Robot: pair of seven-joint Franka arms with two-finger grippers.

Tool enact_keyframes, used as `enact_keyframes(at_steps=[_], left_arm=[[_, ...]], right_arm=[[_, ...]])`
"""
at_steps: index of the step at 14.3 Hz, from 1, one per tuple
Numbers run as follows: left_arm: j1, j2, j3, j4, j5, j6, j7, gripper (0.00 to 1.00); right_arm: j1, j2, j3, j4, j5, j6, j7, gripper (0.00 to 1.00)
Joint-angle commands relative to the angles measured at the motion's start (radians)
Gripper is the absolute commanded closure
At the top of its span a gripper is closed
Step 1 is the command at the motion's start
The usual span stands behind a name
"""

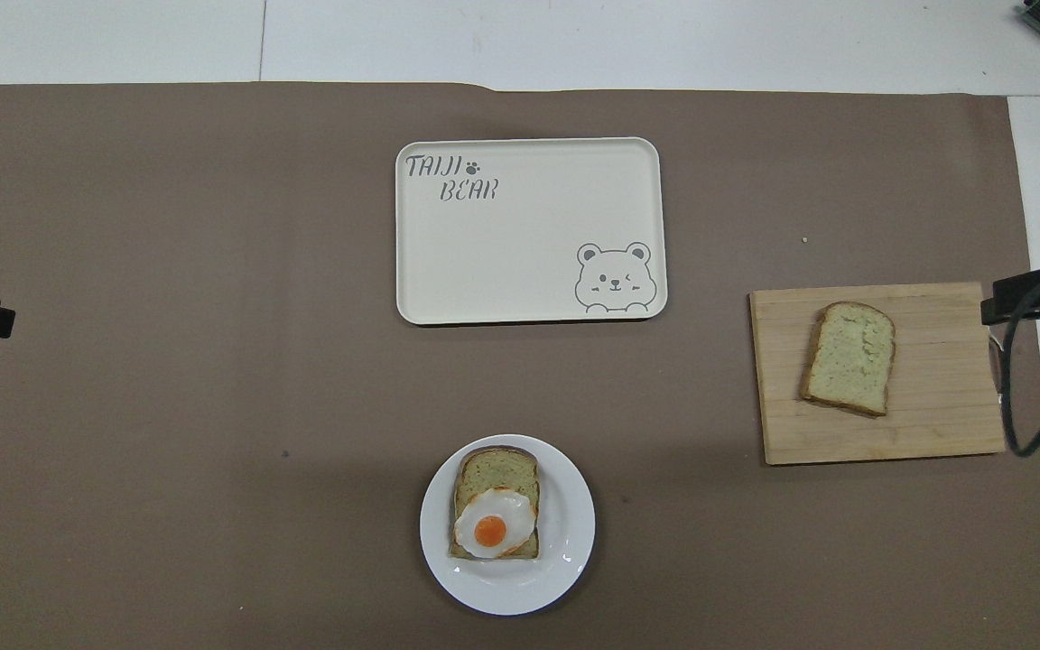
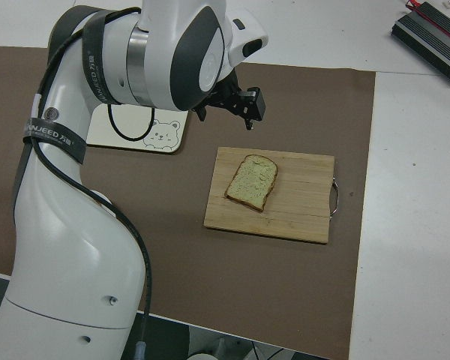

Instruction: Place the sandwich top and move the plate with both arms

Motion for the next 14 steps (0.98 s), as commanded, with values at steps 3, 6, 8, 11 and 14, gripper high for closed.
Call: enact_keyframes(at_steps=[3,6,8,11,14], left_arm=[[0.004,-0.029,-0.005,-0.034,0.003,-0.004,-0.001,0.00],[0.004,-0.027,-0.005,-0.031,0.003,-0.004,-0.002,0.00],[0.005,-0.027,-0.004,-0.029,0.003,-0.004,-0.004,0.00],[0.006,-0.027,-0.004,-0.029,0.003,-0.004,-0.004,0.00],[0.005,-0.027,-0.004,-0.029,0.003,-0.004,-0.004,0.00]], right_arm=[[-0.005,-0.022,0.006,-0.031,0.021,0.012,0.021,0.00],[-0.003,-0.020,0.011,-0.029,0.020,0.012,0.017,0.00],[-0.003,-0.020,0.009,-0.029,0.020,0.010,0.017,0.00],[-0.005,-0.023,0.009,-0.036,0.018,0.012,0.020,0.00],[-0.006,-0.028,0.009,-0.048,0.018,0.018,0.014,0.00]])
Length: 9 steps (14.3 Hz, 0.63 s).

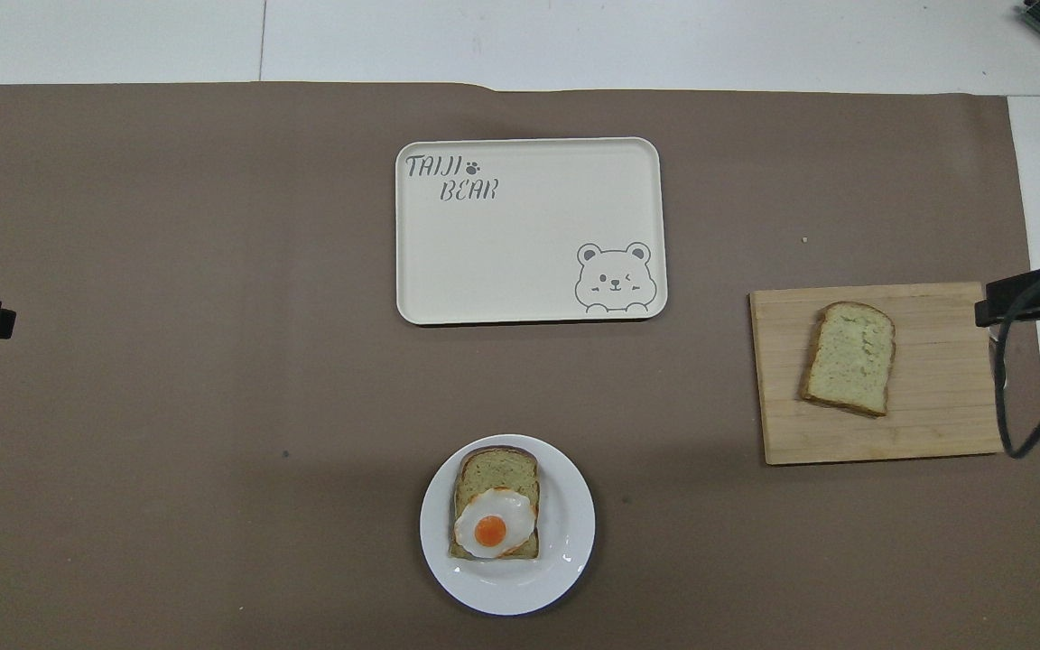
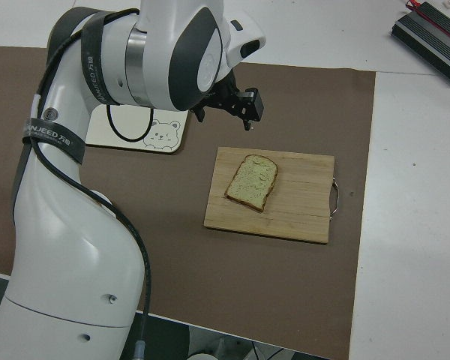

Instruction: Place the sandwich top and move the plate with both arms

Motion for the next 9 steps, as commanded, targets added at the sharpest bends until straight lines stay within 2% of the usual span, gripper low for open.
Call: enact_keyframes(at_steps=[1,6,9], left_arm=[[0.007,-0.026,-0.004,-0.026,0.003,-0.004,-0.003,0.00],[0.005,-0.026,-0.004,-0.026,0.003,-0.004,-0.003,0.00],[0.007,-0.026,-0.004,-0.026,0.003,-0.004,-0.003,0.00]], right_arm=[[-0.009,-0.030,0.005,-0.046,0.020,0.029,0.012,0.00],[-0.016,-0.029,0.005,-0.074,0.020,0.067,-0.016,0.00],[-0.023,-0.026,0.000,-0.125,0.020,0.156,-0.060,0.00]])
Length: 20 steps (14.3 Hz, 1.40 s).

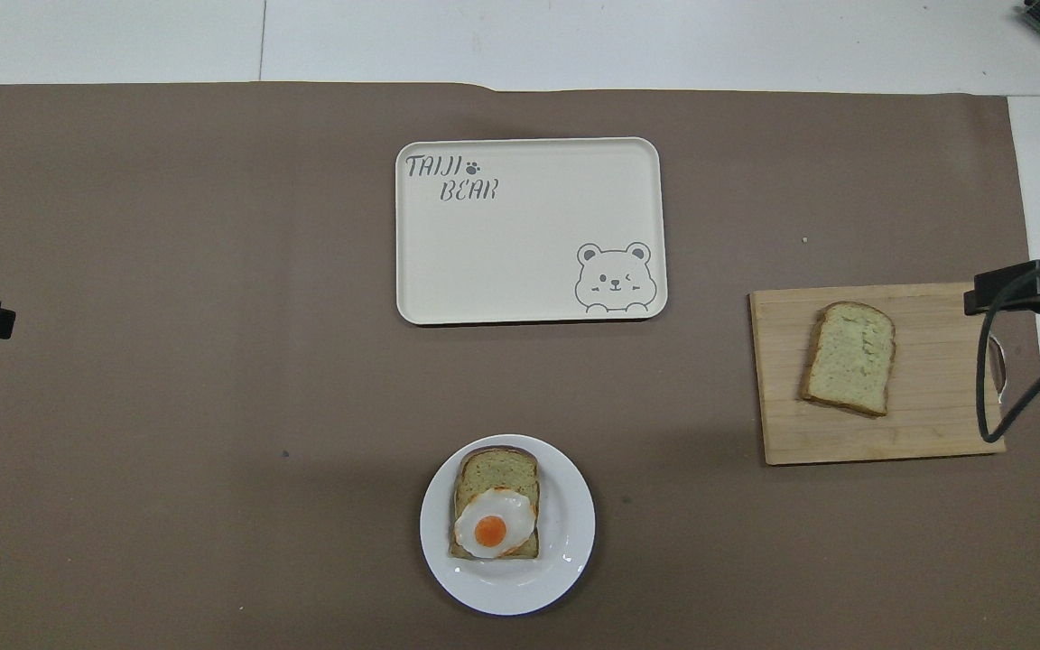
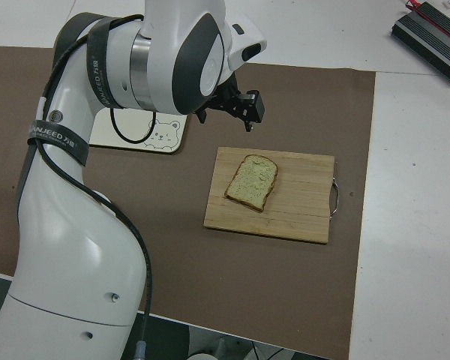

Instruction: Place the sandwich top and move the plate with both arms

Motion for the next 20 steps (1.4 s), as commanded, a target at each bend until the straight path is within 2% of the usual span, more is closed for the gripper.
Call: enact_keyframes(at_steps=[1,6,11,15,17,20], left_arm=[[0.005,-0.026,-0.004,-0.026,0.003,-0.004,-0.005,0.00],[0.005,-0.026,-0.004,-0.026,0.003,-0.004,-0.003,0.00],[0.005,-0.026,-0.004,-0.026,0.003,-0.004,-0.005,0.00],[0.005,-0.026,-0.004,-0.026,0.003,-0.004,-0.005,0.00],[0.005,-0.026,-0.004,-0.026,0.003,-0.004,-0.003,0.00],[0.005,-0.026,-0.004,-0.026,0.003,-0.004,-0.005,0.00]], right_arm=[[-0.027,-0.021,0.002,-0.077,0.020,0.070,-0.054,0.00],[-0.047,-0.017,0.002,-0.199,0.020,0.208,-0.101,0.00],[-0.081,0.022,0.002,-0.293,0.021,0.316,-0.103,0.00],[-0.095,0.036,0.002,-0.419,0.035,0.490,-0.098,0.00],[-0.098,0.042,0.002,-0.457,0.036,0.540,-0.090,0.00],[-0.135,0.078,0.002,-0.493,0.127,0.598,-0.103,0.00]])
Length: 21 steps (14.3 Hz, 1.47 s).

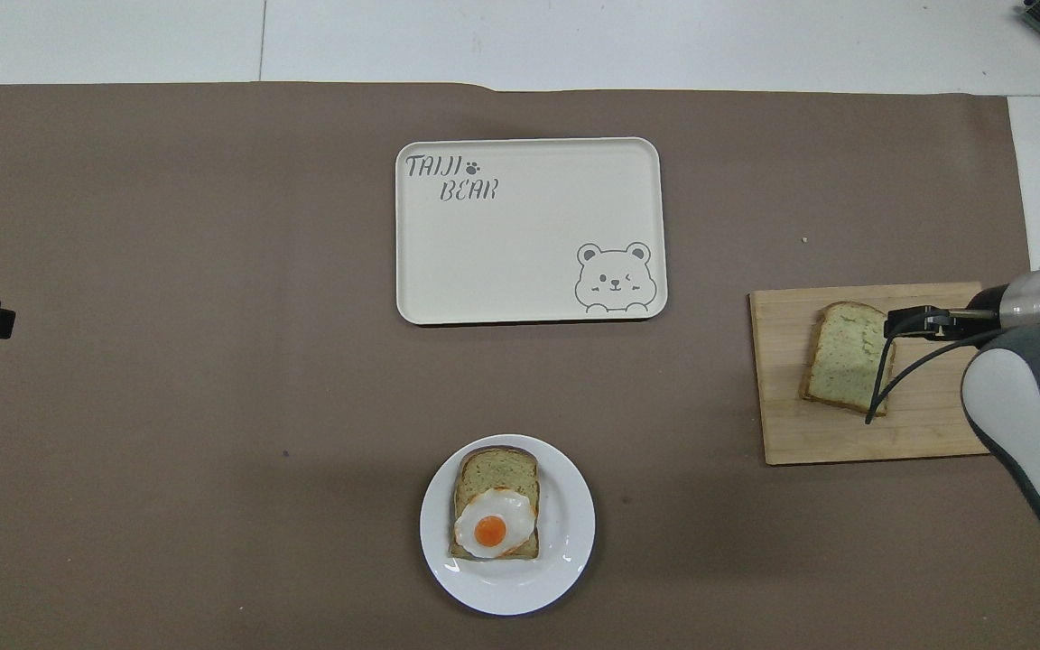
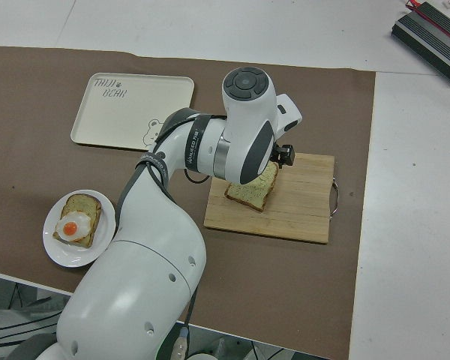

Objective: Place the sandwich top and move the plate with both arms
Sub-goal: 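Reach the right gripper to the bread slice on the cutting board and grasp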

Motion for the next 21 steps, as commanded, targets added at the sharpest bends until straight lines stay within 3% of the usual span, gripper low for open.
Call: enact_keyframes(at_steps=[1,6,15,16,17,18,21], left_arm=[[0.005,-0.026,-0.004,-0.026,0.003,-0.004,-0.003,0.00],[0.005,-0.026,-0.004,-0.026,0.003,-0.004,-0.004,0.00],[0.005,-0.026,-0.004,-0.026,0.003,-0.004,-0.004,0.00],[0.005,-0.026,-0.004,-0.026,0.003,-0.004,-0.005,0.00],[0.005,-0.026,-0.004,-0.026,0.003,-0.004,-0.005,0.00],[0.005,-0.026,-0.004,-0.026,0.003,-0.004,-0.003,0.00],[0.005,-0.026,-0.004,-0.026,0.003,-0.004,-0.005,0.00]], right_arm=[[-0.038,0.018,0.008,-0.046,0.067,0.070,-0.028,0.00],[-0.046,0.050,0.008,-0.104,0.067,0.169,-0.032,0.19],[-0.069,0.089,0.008,-0.135,0.067,0.190,-0.034,0.44],[-0.069,0.090,0.007,-0.136,0.067,0.190,-0.031,0.56],[-0.066,0.093,0.007,-0.136,0.067,0.189,-0.031,0.82],[-0.064,0.098,0.008,-0.133,0.067,0.189,-0.032,1.00],[-0.055,0.102,0.007,-0.118,0.065,0.173,-0.026,1.00]])
